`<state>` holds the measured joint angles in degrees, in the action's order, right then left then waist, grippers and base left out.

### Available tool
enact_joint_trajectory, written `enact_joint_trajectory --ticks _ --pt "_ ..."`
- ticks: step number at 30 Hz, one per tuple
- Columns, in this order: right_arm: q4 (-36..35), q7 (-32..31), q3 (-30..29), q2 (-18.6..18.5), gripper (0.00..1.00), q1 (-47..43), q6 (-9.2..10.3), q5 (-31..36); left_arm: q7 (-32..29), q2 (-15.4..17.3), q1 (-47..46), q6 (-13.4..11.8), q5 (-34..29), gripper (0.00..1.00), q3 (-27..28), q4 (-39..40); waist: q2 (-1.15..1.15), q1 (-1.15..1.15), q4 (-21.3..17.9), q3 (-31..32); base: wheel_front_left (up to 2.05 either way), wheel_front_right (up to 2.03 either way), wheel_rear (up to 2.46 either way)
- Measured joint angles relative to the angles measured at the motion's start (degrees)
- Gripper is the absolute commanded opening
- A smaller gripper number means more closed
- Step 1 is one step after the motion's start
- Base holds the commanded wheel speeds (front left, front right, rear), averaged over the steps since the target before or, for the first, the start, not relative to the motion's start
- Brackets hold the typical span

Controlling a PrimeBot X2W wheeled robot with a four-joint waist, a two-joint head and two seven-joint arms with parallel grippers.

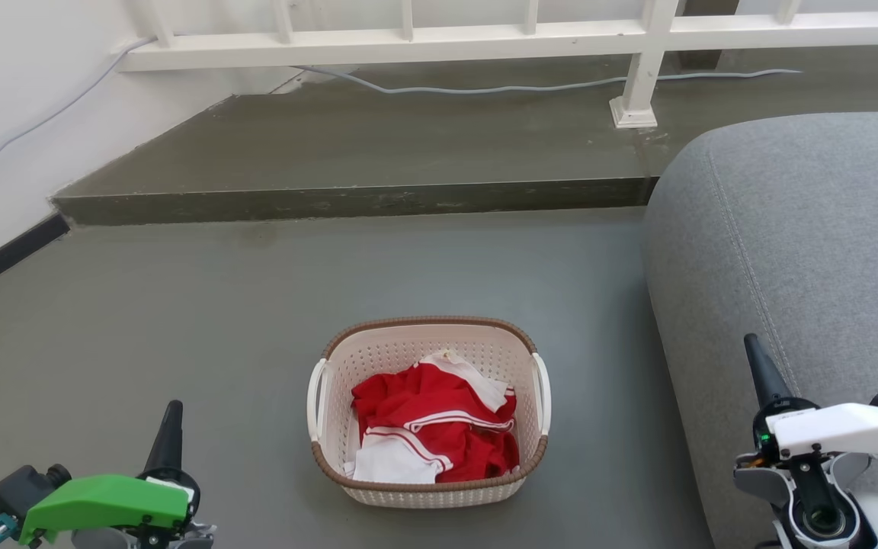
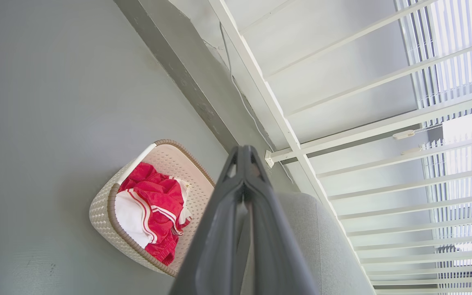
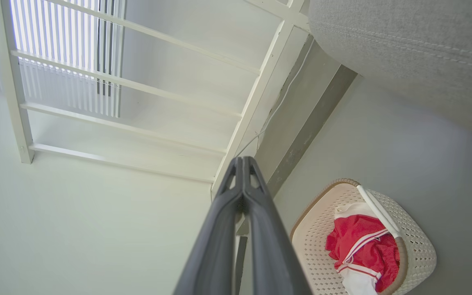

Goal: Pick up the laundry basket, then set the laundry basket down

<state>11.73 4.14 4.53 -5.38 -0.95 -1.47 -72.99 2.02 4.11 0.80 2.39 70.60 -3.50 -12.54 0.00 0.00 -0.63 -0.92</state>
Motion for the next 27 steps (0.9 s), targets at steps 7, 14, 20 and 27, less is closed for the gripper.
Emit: enact_joint_trajectory --ticks 7,14,20,27 --pt "0.5 -1.2 -1.1 -0.2 0.0 0.6 -1.0 -5.4 -1.1 0.0 -0.8 0.8 5.3 0.0 1.0 -0.4 0.0 0.0 0.1 0.2 0.0 0.0 0.0" --pt "1.0 -2.3 -2.4 -0.3 0.0 1.3 -2.11 -11.0 -2.4 0.1 -1.0 1.8 10.9 0.0 1.8 -1.3 0.0 0.0 0.3 0.3 0.0 0.0 0.0" --pt "1.4 -3.1 -3.5 -0.5 0.0 2.0 -2.98 -15.6 -3.1 0.2 -2.1 2.7 15.5 0.0 2.5 -1.7 0.0 0.0 0.4 0.5 0.0 0.0 0.0" --pt "1.9 -4.2 -4.7 -0.8 0.0 2.4 -4.09 -21.0 -4.5 0.2 -2.6 3.7 21.1 0.0 3.5 -2.0 0.0 0.0 0.6 0.6 0.0 0.0 0.0"
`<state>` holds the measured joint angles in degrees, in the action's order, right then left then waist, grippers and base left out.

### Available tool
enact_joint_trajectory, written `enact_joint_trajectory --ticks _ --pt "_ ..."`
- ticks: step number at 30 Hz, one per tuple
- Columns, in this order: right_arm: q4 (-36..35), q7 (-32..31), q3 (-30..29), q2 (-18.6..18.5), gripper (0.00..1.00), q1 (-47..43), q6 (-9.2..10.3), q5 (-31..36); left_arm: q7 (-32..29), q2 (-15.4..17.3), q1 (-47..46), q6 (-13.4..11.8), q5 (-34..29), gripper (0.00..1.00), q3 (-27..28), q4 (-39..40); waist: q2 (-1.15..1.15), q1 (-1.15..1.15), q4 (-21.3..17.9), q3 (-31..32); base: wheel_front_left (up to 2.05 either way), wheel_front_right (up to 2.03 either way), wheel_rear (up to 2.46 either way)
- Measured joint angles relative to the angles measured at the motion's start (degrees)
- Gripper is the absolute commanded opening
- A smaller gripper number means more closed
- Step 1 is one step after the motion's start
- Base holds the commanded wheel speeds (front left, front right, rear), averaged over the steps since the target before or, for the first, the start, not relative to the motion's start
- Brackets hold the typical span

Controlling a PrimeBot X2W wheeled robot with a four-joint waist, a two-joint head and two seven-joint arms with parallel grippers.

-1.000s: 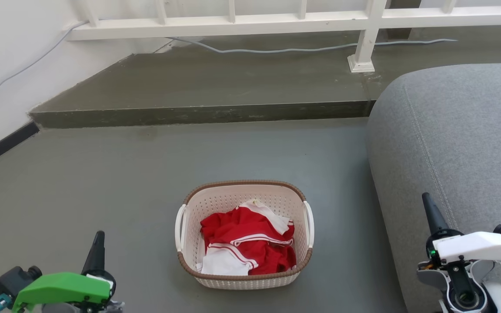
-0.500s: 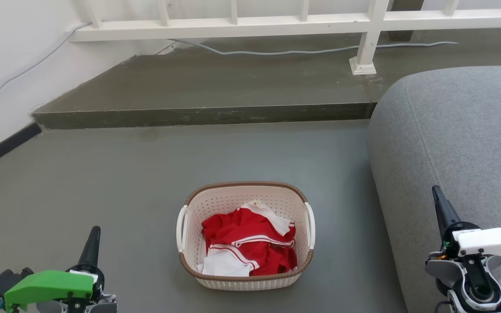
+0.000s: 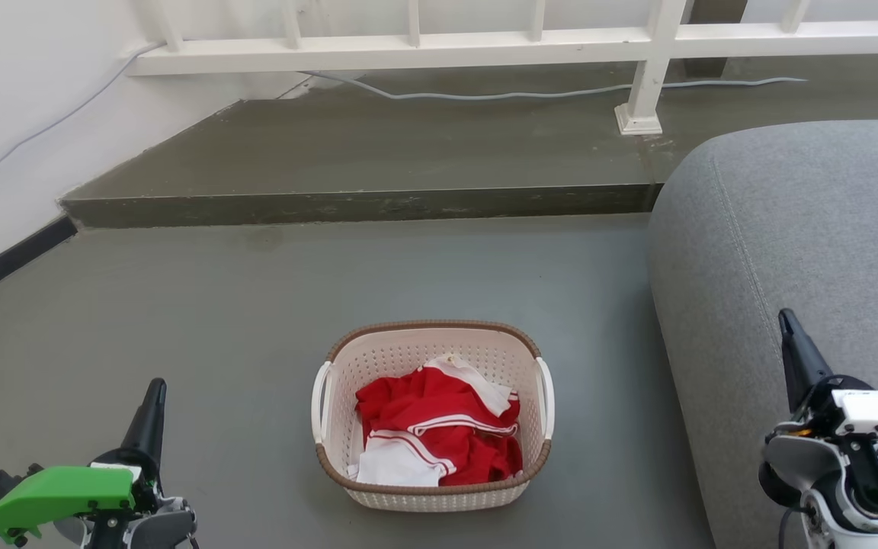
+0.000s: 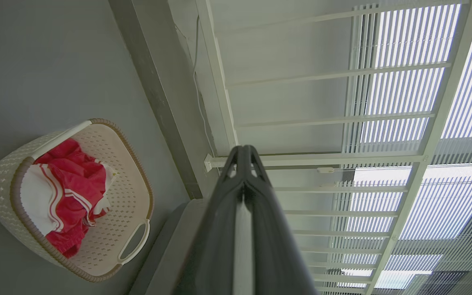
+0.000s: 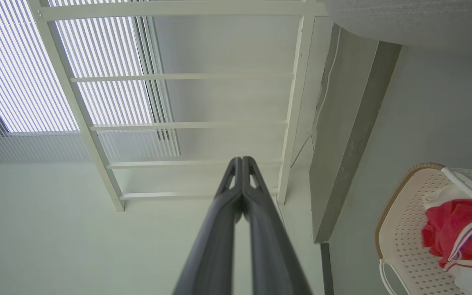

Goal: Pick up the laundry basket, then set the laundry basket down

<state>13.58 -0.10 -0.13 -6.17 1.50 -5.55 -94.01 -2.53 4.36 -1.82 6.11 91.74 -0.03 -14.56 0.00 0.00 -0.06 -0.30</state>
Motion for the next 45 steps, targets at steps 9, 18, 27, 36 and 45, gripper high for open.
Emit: enact_joint_trajectory --ticks 9,18,27,36,45 --pt "0.6 -0.5 -0.9 -0.3 0.0 0.6 -0.51 -3.4 -0.5 0.0 -0.7 0.7 3.3 0.0 0.4 -0.4 0.0 0.0 0.1 0.1 0.0 0.0 0.0" --pt "0.9 -0.5 -0.9 -0.3 0.0 0.8 -0.67 -3.4 -0.5 0.0 -0.8 0.7 3.3 0.0 0.5 -0.8 0.0 0.0 0.1 0.1 0.0 0.0 0.0" --pt "1.2 -0.8 -1.0 -0.3 0.0 1.0 -0.98 -3.4 -0.5 0.0 -0.8 0.7 3.3 0.0 0.5 -1.1 0.0 0.0 0.1 0.1 0.0 0.0 0.0" --pt "1.5 -1.0 -1.1 -0.3 0.0 1.5 -0.98 -3.4 -0.5 0.0 -0.8 0.8 3.3 0.0 0.6 -1.2 0.0 0.0 0.1 0.1 0.0 0.0 0.0" --pt "1.7 -1.0 -1.1 -0.3 0.0 1.5 -0.99 -3.4 -0.9 0.0 -0.8 0.8 3.3 0.0 0.7 -1.3 0.0 0.0 0.1 0.1 0.0 0.0 0.0"
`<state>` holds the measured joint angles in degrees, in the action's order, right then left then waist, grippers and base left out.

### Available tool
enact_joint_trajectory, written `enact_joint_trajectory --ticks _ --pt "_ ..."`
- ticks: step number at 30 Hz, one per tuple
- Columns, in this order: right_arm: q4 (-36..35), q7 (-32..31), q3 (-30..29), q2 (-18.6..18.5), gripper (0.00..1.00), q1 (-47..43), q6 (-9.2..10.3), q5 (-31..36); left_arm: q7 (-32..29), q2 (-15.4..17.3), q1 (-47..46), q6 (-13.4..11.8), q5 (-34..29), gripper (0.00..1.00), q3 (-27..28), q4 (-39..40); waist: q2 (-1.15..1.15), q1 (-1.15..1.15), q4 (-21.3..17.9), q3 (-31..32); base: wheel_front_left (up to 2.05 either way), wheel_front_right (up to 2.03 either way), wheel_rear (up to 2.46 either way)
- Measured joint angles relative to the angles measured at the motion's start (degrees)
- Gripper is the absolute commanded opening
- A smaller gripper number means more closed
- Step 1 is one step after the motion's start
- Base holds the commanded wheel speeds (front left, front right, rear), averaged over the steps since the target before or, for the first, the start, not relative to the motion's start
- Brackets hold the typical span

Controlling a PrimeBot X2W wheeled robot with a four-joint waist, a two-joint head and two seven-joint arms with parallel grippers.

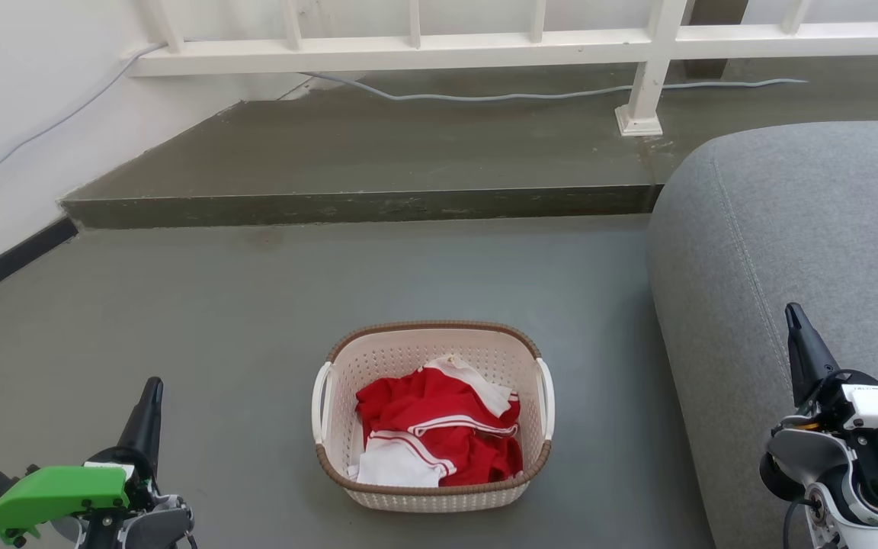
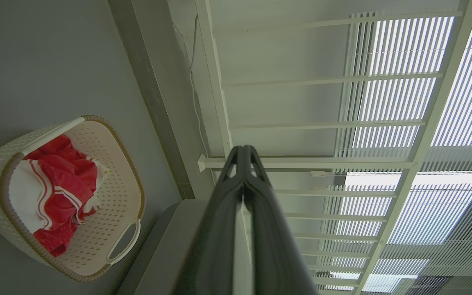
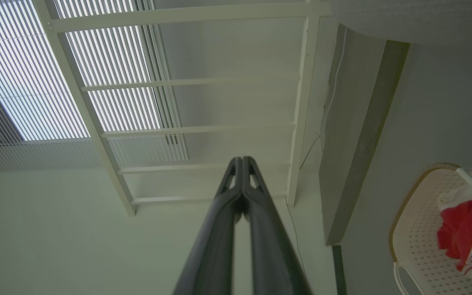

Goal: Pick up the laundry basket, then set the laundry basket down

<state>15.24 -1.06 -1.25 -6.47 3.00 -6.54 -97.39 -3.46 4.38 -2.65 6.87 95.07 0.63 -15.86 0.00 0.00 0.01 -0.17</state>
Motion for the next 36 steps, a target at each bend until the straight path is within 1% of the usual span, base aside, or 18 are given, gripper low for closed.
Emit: enact_joint_trajectory --ticks 36 --pt "0.4 -0.1 -0.2 0.1 0.0 0.1 -0.01 0.0 0.0 0.0 0.0 0.0 0.0 0.0 0.3 -0.1 0.0 0.0 0.0 0.0 0.0 0.0 0.0"
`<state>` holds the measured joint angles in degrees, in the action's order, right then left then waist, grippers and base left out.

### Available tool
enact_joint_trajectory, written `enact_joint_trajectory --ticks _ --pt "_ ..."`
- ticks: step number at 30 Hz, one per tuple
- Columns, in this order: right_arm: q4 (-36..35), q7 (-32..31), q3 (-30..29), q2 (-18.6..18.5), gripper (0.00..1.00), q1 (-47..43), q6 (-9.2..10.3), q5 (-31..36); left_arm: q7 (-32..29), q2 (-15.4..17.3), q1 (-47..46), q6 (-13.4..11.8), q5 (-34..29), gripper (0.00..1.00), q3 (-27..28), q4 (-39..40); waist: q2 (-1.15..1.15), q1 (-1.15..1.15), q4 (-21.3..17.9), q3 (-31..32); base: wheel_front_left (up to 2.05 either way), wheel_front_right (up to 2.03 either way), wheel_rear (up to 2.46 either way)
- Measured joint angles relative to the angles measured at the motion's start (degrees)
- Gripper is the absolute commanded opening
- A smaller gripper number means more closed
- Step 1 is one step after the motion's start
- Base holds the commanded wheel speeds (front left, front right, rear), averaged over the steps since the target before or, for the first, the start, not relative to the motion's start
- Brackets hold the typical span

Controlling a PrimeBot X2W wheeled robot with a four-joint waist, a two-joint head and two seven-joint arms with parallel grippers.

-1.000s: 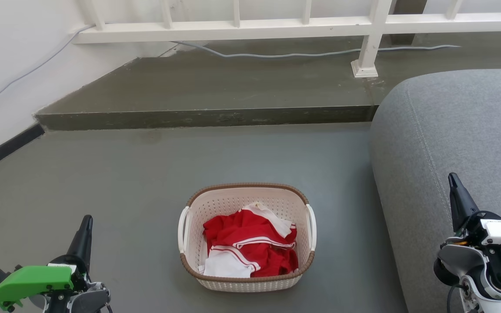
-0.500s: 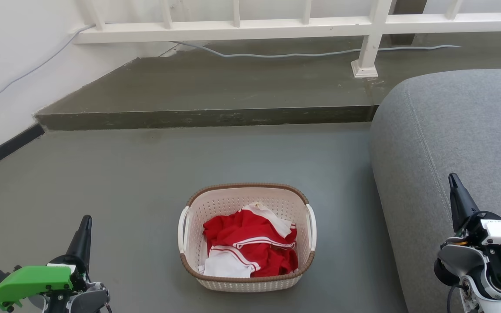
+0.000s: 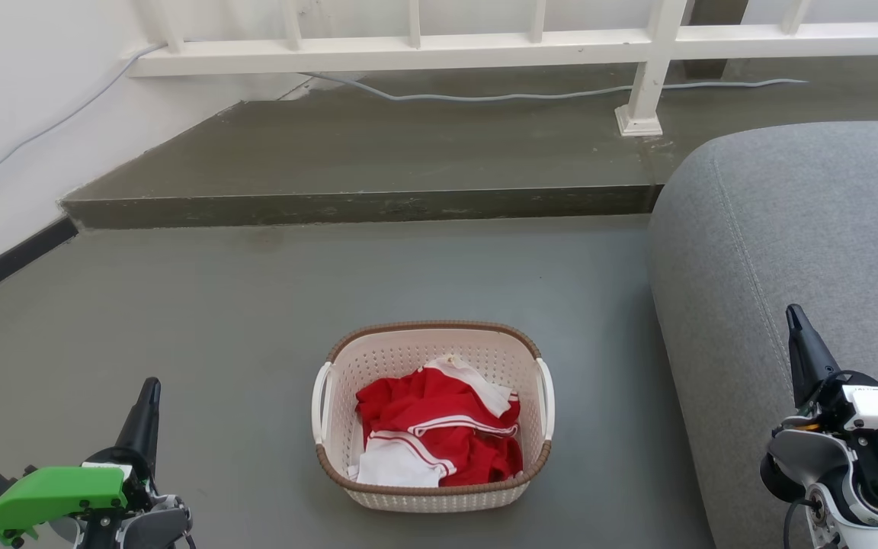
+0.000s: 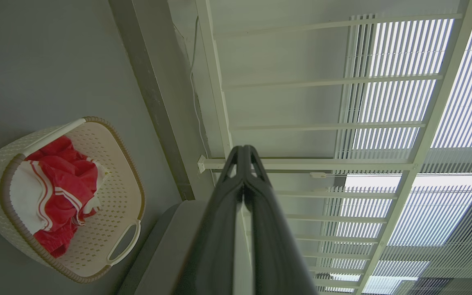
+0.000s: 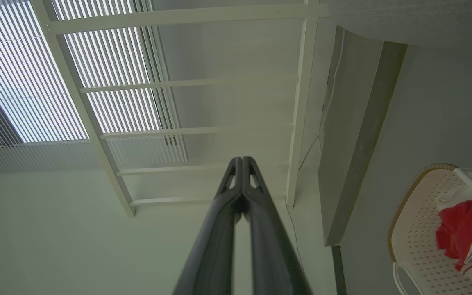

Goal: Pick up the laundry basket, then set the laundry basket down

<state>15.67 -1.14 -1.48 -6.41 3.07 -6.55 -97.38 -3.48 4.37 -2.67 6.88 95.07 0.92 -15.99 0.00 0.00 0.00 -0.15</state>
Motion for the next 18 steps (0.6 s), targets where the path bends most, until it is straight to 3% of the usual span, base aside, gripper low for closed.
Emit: enact_joint_trajectory --ticks 18 --pt "0.2 0.0 -0.1 0.1 0.0 0.0 -0.01 0.0 0.0 0.0 0.0 0.0 0.0 0.0 0.1 0.0 0.0 0.0 0.0 0.0 0.0 0.0 0.0"
